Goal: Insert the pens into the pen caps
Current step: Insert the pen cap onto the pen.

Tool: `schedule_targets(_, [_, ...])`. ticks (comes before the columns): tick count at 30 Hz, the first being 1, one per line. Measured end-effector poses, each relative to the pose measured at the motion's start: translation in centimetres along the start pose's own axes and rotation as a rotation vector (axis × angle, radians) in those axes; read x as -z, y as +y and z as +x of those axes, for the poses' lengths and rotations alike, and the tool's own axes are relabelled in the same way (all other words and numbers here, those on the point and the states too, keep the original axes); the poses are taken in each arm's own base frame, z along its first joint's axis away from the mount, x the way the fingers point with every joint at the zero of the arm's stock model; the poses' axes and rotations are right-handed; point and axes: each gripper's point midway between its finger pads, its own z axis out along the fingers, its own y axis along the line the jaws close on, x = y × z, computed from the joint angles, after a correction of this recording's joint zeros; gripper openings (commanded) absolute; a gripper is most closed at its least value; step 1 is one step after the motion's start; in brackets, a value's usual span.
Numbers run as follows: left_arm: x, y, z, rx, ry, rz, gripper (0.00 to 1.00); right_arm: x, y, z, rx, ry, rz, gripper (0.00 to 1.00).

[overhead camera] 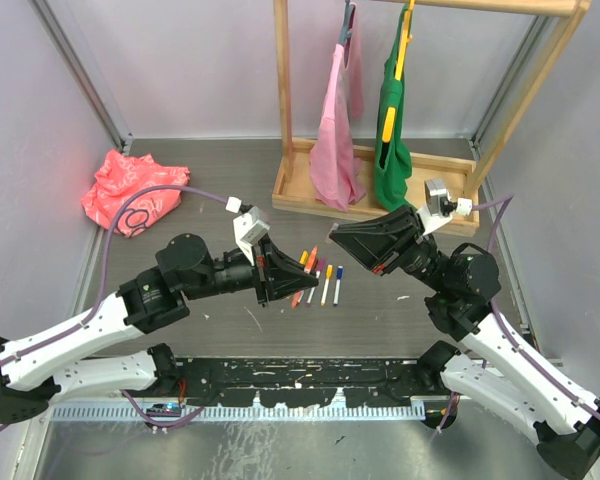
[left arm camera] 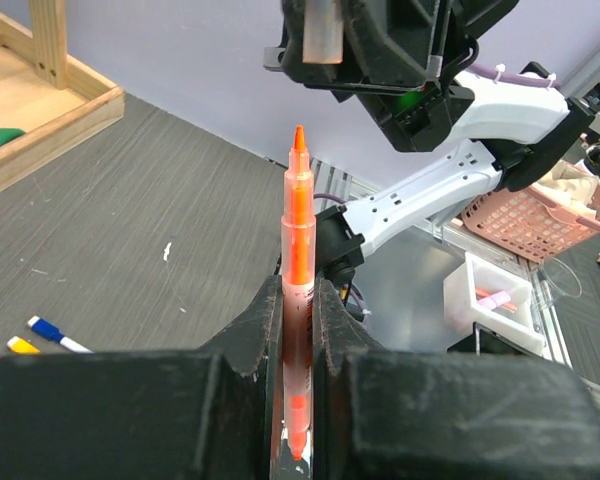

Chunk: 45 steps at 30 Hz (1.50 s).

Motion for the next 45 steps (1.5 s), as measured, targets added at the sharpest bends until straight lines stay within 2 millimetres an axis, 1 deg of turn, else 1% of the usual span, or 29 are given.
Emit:
schedule_targets(9, [-0.3, -0.4, 0.2, 0.002, 0.012, 0.022, 0.00, -0.2, -0.4, 0.9, -0.032, 0.036, -0.002, 0.00])
schedule_targets(15, [-0.6, -0.4, 0.5, 0.003, 0.020, 0.027, 0.00, -0.2, -0.3, 1.0, -0.032, 0.039, -0.005, 0.00])
schedule_targets(37, [-0.6, -0.4, 0.4, 0.003, 0.018, 0.027, 0.00, -0.1, -0.1, 1.3, -0.036, 0.058, -0.021, 0.00])
schedule_targets(45, [-0.6, -0.6, 0.1, 0.002, 0.008, 0.031, 0.00, -0.2, -0.5, 1.8, -0.048, 0.071, -0.013, 0.00])
